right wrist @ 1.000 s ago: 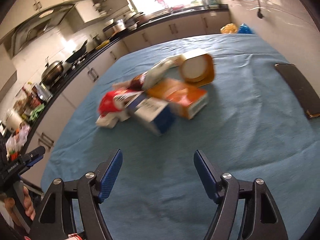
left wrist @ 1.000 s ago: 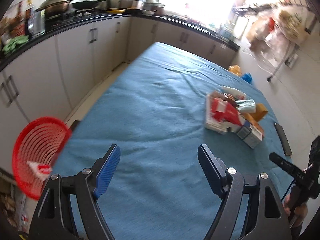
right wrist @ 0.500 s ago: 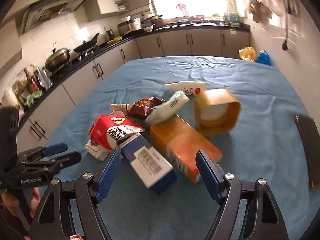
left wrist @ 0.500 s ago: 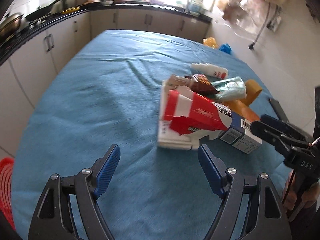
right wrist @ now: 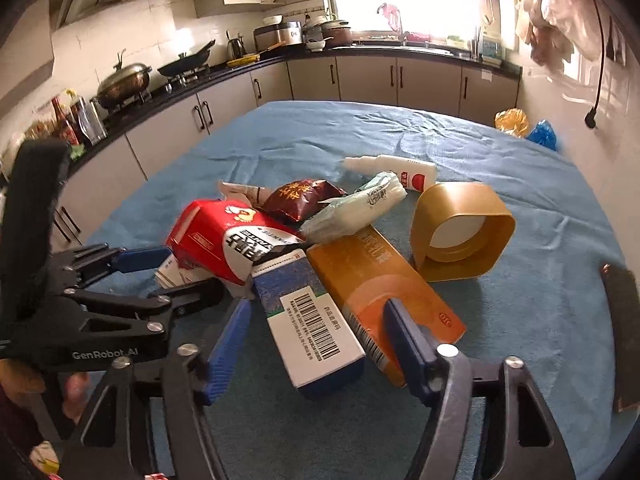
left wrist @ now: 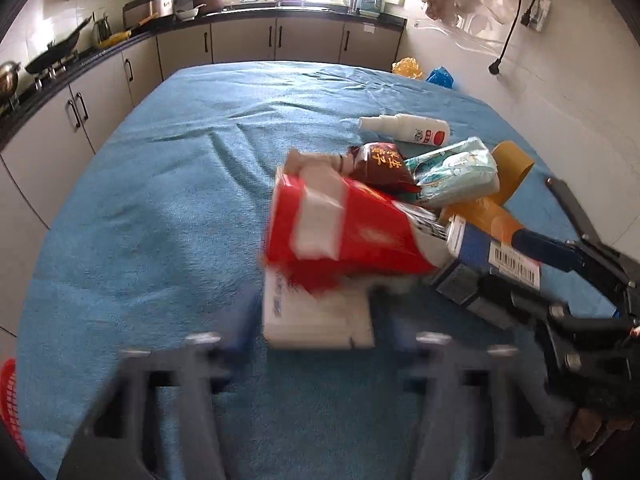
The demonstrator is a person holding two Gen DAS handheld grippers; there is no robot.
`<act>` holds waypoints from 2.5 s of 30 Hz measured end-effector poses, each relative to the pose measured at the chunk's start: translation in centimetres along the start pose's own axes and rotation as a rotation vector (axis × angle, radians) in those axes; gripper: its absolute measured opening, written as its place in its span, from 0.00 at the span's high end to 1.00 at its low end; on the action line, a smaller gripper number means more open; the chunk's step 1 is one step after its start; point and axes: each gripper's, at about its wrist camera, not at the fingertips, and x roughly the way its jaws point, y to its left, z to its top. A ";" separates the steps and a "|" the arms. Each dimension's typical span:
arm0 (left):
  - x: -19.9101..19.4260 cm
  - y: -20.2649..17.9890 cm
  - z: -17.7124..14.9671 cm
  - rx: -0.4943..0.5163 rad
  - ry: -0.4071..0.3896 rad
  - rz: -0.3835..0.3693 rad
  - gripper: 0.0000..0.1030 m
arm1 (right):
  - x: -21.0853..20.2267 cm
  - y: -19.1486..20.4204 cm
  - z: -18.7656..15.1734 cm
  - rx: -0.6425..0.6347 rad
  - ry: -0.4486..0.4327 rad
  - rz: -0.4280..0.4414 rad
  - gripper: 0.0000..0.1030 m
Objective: Collect trash
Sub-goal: 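Grasp the white-and-red carton with the left tool while the right tool grasps the white barcode box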
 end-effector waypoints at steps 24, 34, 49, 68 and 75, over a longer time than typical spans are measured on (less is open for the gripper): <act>-5.3 4.4 -5.5 -0.108 0.062 -0.051 0.37 | -3.3 -0.9 -4.1 0.208 0.083 0.159 0.33; -3.2 1.4 -4.3 0.033 0.022 0.074 0.29 | -1.3 1.7 -3.4 0.137 0.089 0.091 0.33; -10.4 -2.5 -6.0 0.315 -0.227 0.329 0.52 | -2.2 0.7 -4.0 0.185 0.057 0.064 0.63; -15.8 3.2 -10.9 0.218 -0.262 0.400 0.52 | -6.8 5.8 -3.3 0.135 -0.038 0.099 0.63; -17.1 1.4 -13.8 0.420 -0.346 0.527 0.52 | -6.1 9.3 -3.1 0.054 -0.027 0.087 0.63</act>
